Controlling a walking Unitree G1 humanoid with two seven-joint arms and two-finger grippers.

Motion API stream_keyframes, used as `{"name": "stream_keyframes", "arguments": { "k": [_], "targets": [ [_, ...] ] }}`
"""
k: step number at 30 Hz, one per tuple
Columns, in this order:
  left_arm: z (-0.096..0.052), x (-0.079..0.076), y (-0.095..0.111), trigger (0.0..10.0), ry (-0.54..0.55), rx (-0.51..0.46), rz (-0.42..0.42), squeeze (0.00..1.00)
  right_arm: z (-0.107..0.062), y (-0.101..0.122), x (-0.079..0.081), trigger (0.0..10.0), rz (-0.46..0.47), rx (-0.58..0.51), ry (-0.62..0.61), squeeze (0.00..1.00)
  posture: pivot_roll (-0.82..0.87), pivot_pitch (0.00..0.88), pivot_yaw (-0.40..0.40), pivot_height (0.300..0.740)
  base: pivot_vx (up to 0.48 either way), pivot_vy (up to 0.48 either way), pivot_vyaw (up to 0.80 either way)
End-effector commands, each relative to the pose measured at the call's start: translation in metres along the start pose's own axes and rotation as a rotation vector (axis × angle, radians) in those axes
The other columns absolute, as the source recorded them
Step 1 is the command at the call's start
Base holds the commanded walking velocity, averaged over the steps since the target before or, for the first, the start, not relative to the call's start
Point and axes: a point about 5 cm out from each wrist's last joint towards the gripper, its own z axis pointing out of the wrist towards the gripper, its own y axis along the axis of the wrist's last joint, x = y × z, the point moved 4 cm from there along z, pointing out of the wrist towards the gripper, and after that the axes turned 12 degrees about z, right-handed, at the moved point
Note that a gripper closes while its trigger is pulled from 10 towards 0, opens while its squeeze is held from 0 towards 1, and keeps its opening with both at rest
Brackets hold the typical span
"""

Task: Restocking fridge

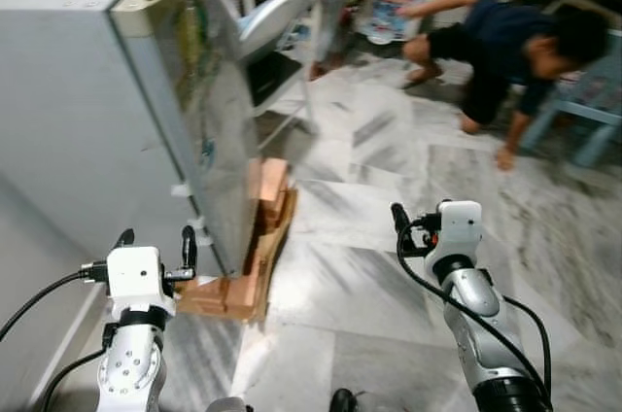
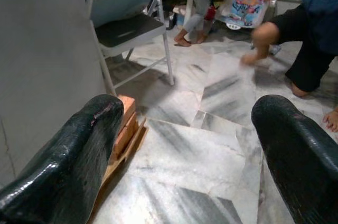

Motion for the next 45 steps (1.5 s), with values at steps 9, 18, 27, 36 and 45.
{"name": "stream_keyframes", "arguments": {
  "k": [9,18,27,36,45],
  "targets": [
    [0.0010,-0.0055,0.0035,10.0,-0.025,-0.015,0.007,0.00,-0.0007,0.0024,-0.0065,10.0,0.007,-0.008,-0.026,0.00,0.03,0.063,-0.025,0.740,0.255,0.000,0.00],
    [0.0025,-0.0071,0.0044,10.0,-0.034,-0.022,0.006,0.00,0.0014,0.0027,-0.0049,10.0,0.012,-0.006,-0.022,0.00,0.03,0.061,-0.029,0.740,0.253,0.000,0.00],
    [-0.0008,-0.0078,0.0016,10.0,-0.036,-0.012,0.003,0.00,-0.0018,0.0006,-0.0110,10.0,0.002,-0.001,-0.033,0.00,0.03,0.065,-0.034,0.740,0.292,0.000,0.00],
    [-0.0023,-0.0089,0.0005,10.0,-0.041,-0.009,0.001,0.00,-0.0011,0.0009,-0.0098,10.0,0.001,0.000,-0.028,0.00,0.03,0.066,-0.037,0.740,0.273,0.000,0.00],
    [-0.0028,-0.0107,0.0006,10.0,-0.051,-0.013,-0.003,0.00,-0.0002,-0.0023,-0.0076,10.0,0.029,0.018,-0.018,0.00,0.03,0.065,-0.039,0.740,0.310,0.000,-0.18]
  ]
}}
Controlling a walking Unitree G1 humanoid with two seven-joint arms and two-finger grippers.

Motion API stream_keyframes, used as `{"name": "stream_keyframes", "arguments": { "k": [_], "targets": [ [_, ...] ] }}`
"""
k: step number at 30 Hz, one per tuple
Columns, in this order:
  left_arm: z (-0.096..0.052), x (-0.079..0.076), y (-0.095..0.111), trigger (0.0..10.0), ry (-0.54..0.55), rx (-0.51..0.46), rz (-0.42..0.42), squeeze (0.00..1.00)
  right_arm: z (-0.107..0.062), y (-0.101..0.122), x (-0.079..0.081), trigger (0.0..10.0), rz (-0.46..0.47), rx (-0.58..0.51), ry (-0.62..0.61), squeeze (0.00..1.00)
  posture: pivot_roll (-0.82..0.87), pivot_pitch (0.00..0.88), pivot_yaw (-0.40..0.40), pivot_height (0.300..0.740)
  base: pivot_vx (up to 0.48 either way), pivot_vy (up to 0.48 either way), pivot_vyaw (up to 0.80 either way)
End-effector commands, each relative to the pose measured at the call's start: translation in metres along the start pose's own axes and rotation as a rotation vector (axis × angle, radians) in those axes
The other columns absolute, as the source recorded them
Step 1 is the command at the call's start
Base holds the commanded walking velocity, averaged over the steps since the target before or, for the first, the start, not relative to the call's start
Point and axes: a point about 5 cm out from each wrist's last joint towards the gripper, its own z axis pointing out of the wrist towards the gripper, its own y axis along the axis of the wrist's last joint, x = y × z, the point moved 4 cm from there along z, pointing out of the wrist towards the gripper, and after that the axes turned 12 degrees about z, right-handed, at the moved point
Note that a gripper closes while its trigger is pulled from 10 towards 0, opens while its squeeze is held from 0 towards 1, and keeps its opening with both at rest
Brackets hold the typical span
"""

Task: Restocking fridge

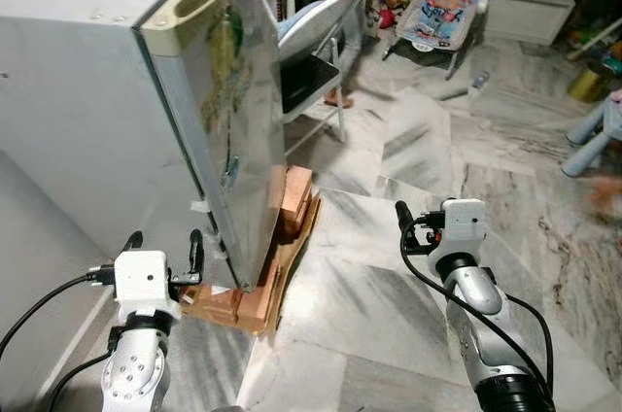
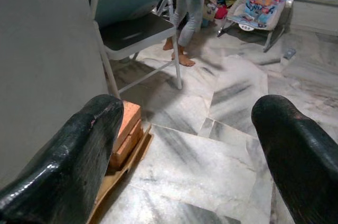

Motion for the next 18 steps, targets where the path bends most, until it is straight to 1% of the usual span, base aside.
{"name": "stream_keyframes", "arguments": {
  "k": [1,2,10,14,18],
  "targets": [
    [0.0019,-0.0034,0.0027,10.0,-0.013,-0.013,-0.002,0.00,-0.0015,-0.0015,-0.0067,10.0,0.005,0.011,-0.017,0.00,0.03,0.065,-0.039,0.740,0.322,0.000,-0.80],
    [0.0019,-0.0034,0.0027,10.0,-0.013,-0.013,-0.002,0.00,-0.0015,-0.0015,-0.0067,10.0,0.005,0.011,-0.017,0.00,0.03,0.065,-0.039,0.740,0.322,0.000,-0.80],
    [0.0019,-0.0038,0.0017,10.0,-0.010,-0.008,-0.007,0.00,-0.0013,-0.0004,-0.0058,10.0,-0.009,0.006,-0.008,0.00,0.03,0.064,-0.039,0.740,0.315,0.000,0.00],
    [0.0018,-0.0037,0.0014,10.0,-0.006,-0.009,-0.010,0.00,-0.0012,-0.0006,-0.0056,10.0,-0.011,0.007,-0.007,0.00,0.03,0.062,-0.040,0.740,0.000,0.000,0.00],
    [0.0026,-0.0073,0.0002,10.0,-0.025,-0.008,-0.026,0.00,-0.0010,-0.0011,-0.0046,10.0,-0.013,0.009,-0.003,0.00,0.03,0.063,-0.043,0.740,0.000,0.000,0.00]
  ]
}}
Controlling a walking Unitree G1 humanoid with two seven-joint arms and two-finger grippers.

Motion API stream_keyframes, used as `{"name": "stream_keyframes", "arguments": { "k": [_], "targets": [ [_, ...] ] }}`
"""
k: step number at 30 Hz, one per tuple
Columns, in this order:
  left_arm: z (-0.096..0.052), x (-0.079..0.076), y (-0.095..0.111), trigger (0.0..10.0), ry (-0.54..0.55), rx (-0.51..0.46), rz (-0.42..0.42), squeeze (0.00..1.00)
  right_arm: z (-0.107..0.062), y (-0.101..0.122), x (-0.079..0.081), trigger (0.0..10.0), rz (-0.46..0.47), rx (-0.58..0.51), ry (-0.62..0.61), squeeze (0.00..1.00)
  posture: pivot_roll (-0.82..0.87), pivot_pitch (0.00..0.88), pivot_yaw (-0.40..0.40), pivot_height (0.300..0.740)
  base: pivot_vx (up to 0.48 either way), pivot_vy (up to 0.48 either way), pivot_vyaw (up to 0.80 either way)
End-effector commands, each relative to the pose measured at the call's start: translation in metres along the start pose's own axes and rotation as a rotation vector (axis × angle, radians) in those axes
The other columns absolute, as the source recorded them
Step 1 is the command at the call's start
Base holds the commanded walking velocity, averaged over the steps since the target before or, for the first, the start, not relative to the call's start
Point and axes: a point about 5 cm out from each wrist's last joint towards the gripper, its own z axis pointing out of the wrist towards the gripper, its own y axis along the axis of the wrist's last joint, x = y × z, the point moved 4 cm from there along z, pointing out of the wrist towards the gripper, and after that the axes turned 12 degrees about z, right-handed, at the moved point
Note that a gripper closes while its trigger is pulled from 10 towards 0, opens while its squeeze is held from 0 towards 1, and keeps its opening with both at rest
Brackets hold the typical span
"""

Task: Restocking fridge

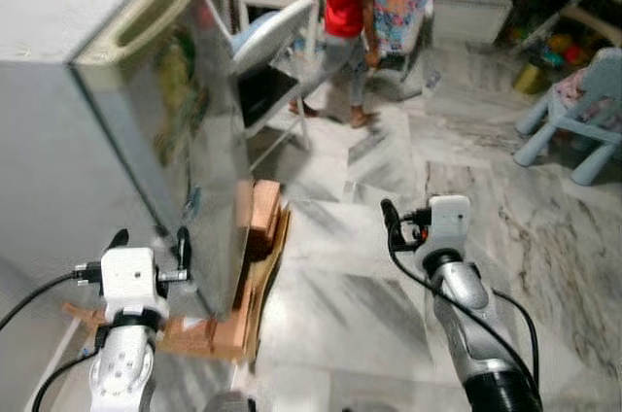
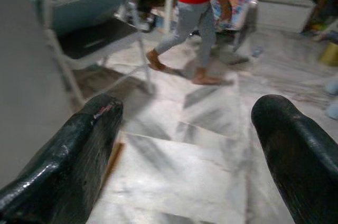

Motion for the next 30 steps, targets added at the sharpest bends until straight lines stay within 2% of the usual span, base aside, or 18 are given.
{"name": "stream_keyframes", "arguments": {
  "k": [1,8,17,19,21,30],
  "targets": [
    [-0.001,0.002,-0.004,10.0,-0.010,0.010,0.005,0.00,0.000,-0.001,0.002,10.0,0.006,0.000,0.006,0.00,0.03,0.063,-0.043,0.740,0.000,0.000,0.00],
    [0.004,-0.005,-0.008,10.0,-0.057,0.023,-0.016,0.00,0.000,0.000,0.004,10.0,0.001,0.002,0.012,0.00,0.02,0.078,-0.049,0.740,0.000,0.000,0.00],
    [0.024,-0.009,-0.009,10.0,-0.072,0.033,-0.006,0.00,-0.001,0.001,0.003,10.0,-0.006,0.005,0.013,0.00,0.00,0.087,-0.048,0.740,0.000,0.000,0.00],
    [0.032,-0.005,-0.009,10.0,-0.044,0.031,0.000,0.00,-0.003,0.000,0.003,10.0,-0.008,0.009,0.013,0.00,-0.01,0.092,-0.046,0.740,0.000,0.000,0.00],
    [0.032,-0.005,-0.009,10.0,-0.044,0.031,0.000,0.00,-0.003,0.000,0.003,10.0,-0.008,0.009,0.013,0.00,-0.01,0.092,-0.046,0.740,0.000,0.000,0.00],
    [0.051,0.007,-0.013,10.0,0.029,0.047,0.032,0.00,-0.009,0.001,-0.002,10.0,-0.022,0.014,0.011,0.00,-0.03,0.108,-0.056,0.740,0.000,0.000,0.00]
  ]
}}
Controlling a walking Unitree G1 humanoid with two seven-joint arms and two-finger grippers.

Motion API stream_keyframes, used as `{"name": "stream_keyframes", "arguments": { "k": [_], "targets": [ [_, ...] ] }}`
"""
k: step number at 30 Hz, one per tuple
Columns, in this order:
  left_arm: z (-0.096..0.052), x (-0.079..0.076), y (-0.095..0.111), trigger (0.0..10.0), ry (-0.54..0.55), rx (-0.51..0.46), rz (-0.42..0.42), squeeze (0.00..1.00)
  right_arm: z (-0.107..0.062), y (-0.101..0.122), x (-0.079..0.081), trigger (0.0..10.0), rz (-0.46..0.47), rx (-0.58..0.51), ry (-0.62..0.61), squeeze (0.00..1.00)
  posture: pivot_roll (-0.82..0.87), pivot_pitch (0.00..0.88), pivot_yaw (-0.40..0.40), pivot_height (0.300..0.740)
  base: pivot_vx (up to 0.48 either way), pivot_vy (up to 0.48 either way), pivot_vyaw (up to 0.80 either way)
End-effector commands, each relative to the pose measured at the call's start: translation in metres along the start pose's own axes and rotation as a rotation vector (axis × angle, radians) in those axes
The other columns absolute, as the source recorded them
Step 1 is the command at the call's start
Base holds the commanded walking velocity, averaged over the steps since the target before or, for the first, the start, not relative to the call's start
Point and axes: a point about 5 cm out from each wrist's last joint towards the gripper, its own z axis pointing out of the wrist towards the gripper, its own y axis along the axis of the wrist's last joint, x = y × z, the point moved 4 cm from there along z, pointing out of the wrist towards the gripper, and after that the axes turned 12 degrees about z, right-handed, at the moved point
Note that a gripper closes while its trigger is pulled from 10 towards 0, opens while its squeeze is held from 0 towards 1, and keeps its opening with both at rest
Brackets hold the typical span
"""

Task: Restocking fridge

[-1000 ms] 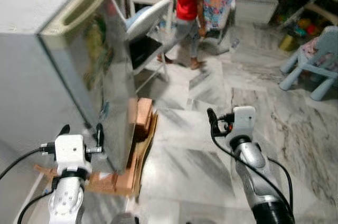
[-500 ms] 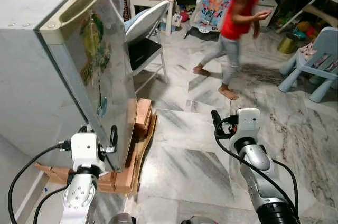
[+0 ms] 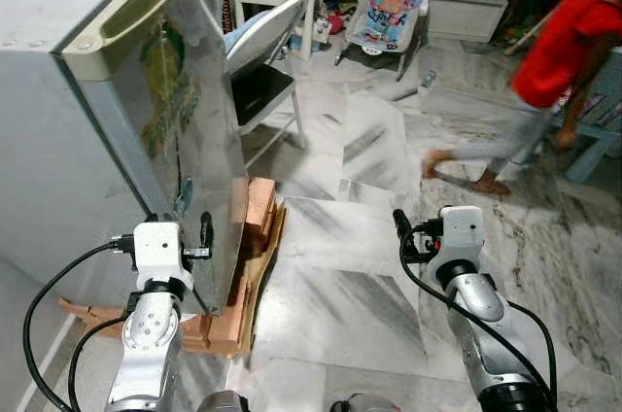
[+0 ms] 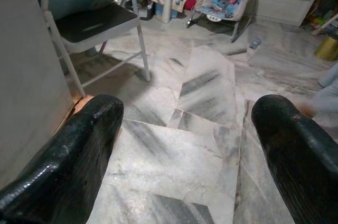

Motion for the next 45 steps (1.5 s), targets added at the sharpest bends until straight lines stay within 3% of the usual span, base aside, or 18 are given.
{"name": "stream_keyframes", "arguments": {
  "k": [1,14,19,26,36,40,45],
  "targets": [
    [0.004,0.003,0.001,10.0,0.010,-0.003,0.011,0.00,0.000,0.005,-0.001,10.0,-0.011,-0.010,0.004,0.00,-0.03,0.108,-0.056,0.740,0.000,0.000,0.00],
    [0.027,0.003,0.010,10.0,0.026,-0.029,0.032,0.00,-0.004,0.000,0.001,10.0,-0.018,0.018,0.016,0.00,-0.04,0.108,-0.050,0.740,0.000,0.000,0.00],
    [0.028,0.004,0.008,10.0,0.030,-0.030,0.033,0.00,-0.004,-0.002,0.000,10.0,-0.018,0.027,0.013,0.00,-0.04,0.106,-0.048,0.740,0.000,0.000,0.00],
    [0.017,0.004,-0.003,10.0,0.054,-0.010,0.052,0.00,-0.001,-0.002,0.002,10.0,-0.016,0.030,0.018,0.00,-0.03,0.101,-0.048,0.740,0.000,0.000,0.00],
    [0.028,0.010,0.006,10.0,0.082,-0.035,0.068,0.00,0.003,-0.001,0.004,10.0,-0.018,0.026,0.024,0.00,-0.03,0.092,-0.048,0.740,0.000,0.000,0.00],
    [0.031,0.001,0.012,10.0,0.048,-0.053,0.047,0.00,0.003,-0.001,0.004,10.0,-0.018,0.026,0.022,0.00,-0.03,0.092,-0.048,0.740,0.000,0.000,0.00],
    [0.037,-0.031,0.028,10.0,-0.094,-0.112,0.020,0.00,0.000,-0.009,0.004,10.0,-0.028,0.050,0.023,0.00,-0.03,0.089,-0.043,0.740,0.000,0.000,0.00]
  ]
}}
